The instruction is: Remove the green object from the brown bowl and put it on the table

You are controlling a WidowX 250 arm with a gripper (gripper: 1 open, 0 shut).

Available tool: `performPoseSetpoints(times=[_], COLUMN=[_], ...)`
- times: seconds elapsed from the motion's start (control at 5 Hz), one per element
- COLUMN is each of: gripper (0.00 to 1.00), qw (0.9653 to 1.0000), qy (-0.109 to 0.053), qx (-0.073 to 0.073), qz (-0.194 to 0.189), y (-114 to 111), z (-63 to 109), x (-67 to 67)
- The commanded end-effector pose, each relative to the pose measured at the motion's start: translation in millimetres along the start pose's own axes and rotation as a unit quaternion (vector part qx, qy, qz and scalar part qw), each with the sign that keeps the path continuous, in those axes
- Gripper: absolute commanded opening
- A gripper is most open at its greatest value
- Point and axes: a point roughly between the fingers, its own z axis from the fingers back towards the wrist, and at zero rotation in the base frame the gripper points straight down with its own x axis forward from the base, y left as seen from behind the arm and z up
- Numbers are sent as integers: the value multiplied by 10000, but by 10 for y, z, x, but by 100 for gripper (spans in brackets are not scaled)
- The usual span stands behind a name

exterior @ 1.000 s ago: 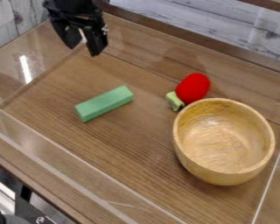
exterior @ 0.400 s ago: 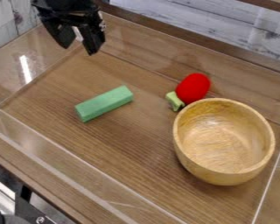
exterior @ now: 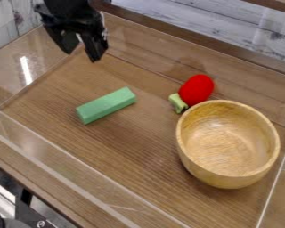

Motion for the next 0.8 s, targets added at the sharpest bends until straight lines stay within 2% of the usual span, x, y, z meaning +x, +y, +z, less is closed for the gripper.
performPoseSetpoints(times=[0.0,0.2,0.6], gripper=[100,100,100], qw=[9995,9989,9982], qy=[-147,-196,-297], qx=[-3,-22,62], qz=[-285,-421,-520], y=[-30,-37,-182], z=[25,-3,13], x=[125,222,312])
